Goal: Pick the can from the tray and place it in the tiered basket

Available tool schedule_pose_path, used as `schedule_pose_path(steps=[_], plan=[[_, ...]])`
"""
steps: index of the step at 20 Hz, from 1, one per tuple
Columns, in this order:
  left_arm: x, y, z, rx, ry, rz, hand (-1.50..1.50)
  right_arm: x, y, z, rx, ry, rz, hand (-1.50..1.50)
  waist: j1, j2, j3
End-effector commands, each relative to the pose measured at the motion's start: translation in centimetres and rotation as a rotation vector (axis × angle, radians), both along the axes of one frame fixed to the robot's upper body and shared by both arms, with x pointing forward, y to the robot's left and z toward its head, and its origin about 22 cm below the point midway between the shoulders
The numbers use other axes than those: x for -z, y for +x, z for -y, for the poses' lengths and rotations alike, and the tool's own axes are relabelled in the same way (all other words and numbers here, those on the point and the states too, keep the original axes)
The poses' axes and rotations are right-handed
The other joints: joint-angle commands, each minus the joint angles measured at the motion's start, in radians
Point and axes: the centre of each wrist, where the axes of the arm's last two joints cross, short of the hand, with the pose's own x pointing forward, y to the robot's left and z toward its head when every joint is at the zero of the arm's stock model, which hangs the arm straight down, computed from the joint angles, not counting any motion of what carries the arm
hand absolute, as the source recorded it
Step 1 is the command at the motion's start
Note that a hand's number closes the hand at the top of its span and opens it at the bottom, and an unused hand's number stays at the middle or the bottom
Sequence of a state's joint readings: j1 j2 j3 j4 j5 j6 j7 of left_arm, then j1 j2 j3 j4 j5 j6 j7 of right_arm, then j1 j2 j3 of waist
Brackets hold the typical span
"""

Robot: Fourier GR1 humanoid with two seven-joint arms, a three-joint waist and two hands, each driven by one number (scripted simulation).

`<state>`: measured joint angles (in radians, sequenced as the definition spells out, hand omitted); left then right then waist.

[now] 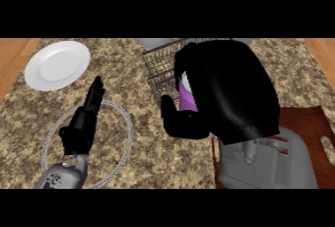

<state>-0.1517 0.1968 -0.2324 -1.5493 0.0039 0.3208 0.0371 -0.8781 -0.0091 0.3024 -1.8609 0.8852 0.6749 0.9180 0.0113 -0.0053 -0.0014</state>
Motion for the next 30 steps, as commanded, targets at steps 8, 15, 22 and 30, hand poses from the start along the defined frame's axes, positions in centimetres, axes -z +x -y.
schedule_pose_path(steps=[8,15,22,30], plan=[[0.3,-1.4,0.8,-0.008,-0.007,-0.002,0.0,-2.9,5.5,-2.7,0.105,0.063,-0.009,1.5,0.004,0.005,0.001],[-0.9,1.1,-1.1,-0.01,0.016,0.004,0.0,-2.7,10.5,-0.4,0.146,-0.007,0.012,1.5,0.002,0.009,0.001],[0.7,0.6,0.1,-0.001,-0.005,0.01,0.0,0.0,13.9,-0.7,0.173,-0.081,0.002,1.5,0.004,0.009,0.001],[0.7,0.2,0.7,0.01,-0.01,0.011,0.0,5.6,15.7,3.2,0.207,0.322,-0.127,-1.5,0.004,0.011,0.001]])
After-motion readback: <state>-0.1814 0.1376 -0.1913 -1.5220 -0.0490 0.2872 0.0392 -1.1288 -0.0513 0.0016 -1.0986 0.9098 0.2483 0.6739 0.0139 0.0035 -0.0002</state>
